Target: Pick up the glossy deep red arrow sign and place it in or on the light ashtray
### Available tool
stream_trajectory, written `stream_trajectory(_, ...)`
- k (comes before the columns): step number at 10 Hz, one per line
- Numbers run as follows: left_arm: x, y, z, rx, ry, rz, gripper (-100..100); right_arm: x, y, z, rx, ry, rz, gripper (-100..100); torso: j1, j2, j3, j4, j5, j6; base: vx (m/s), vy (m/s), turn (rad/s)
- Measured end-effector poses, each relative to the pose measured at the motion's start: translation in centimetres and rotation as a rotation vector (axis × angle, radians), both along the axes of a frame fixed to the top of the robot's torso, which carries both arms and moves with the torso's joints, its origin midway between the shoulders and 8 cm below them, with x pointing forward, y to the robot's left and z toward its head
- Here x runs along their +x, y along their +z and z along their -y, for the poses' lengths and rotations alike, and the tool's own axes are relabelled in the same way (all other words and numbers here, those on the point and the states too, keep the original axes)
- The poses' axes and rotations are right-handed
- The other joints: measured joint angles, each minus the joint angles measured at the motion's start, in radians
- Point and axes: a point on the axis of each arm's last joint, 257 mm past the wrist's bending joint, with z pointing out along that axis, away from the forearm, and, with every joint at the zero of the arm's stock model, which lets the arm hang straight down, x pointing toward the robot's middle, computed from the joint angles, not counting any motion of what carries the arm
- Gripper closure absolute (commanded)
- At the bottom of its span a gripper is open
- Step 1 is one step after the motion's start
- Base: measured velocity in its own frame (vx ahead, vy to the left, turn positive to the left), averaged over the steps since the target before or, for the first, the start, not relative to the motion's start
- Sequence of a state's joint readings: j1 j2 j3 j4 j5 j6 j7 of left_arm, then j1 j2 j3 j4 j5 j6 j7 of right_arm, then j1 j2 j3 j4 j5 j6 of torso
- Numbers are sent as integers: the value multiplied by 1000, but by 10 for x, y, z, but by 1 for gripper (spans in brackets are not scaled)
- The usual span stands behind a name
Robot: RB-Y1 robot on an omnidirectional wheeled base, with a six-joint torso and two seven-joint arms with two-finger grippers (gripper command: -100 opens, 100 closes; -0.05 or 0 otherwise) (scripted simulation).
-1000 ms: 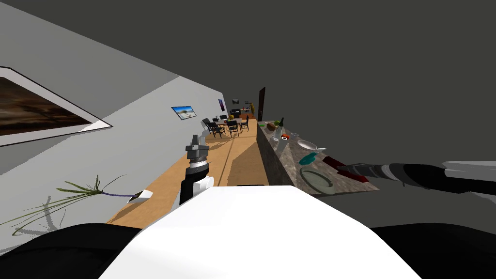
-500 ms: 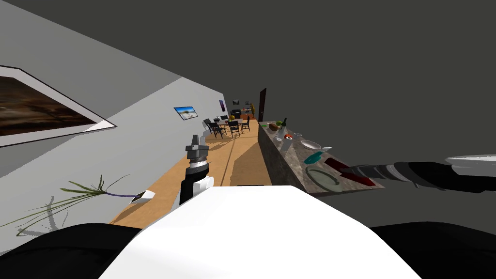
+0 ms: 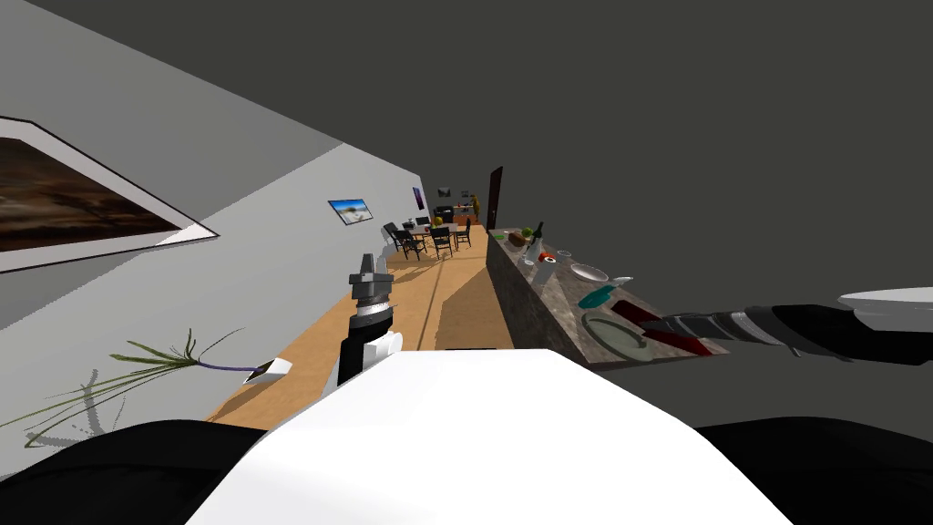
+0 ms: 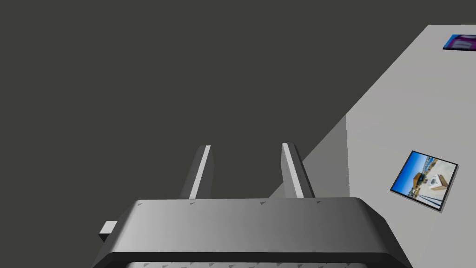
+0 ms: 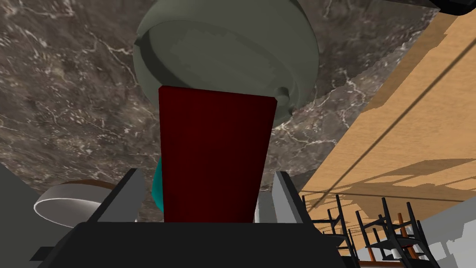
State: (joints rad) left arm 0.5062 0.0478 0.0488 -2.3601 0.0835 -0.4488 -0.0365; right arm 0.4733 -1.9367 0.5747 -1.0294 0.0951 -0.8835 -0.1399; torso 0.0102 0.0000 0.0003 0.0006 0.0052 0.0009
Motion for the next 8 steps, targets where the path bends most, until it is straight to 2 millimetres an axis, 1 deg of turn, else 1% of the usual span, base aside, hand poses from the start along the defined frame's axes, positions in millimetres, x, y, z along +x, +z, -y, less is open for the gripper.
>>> stream_trajectory(3, 0, 0, 0, 0, 0, 0, 0, 0, 0, 0, 0, 0, 0, -100, -2, 0, 0, 0, -1, 0, 0, 0, 0)
stream_trajectory(4, 0, 0, 0, 0, 0, 0, 0, 0, 0, 0, 0, 0, 0, 0, -2, 0, 0, 0, -1, 0, 0, 0, 0)
stream_trajectory(5, 0, 0, 0, 0, 0, 0, 0, 0, 0, 0, 0, 0, 0, -100, -2, 0, 0, 0, -1, 0, -6, -18, -67)
stream_trajectory(6, 0, 0, 0, 0, 0, 0, 0, 3, 6, 0, 0, 6, 1, -100, -3, 0, 0, 0, 0, 1, -10, -22, -39)
stream_trajectory(8, 0, 0, 0, 0, 0, 0, 0, 13, 19, -6, 4, 14, 0, -100, -3, 1, 1, 0, 0, 0, -10, -30, -55)
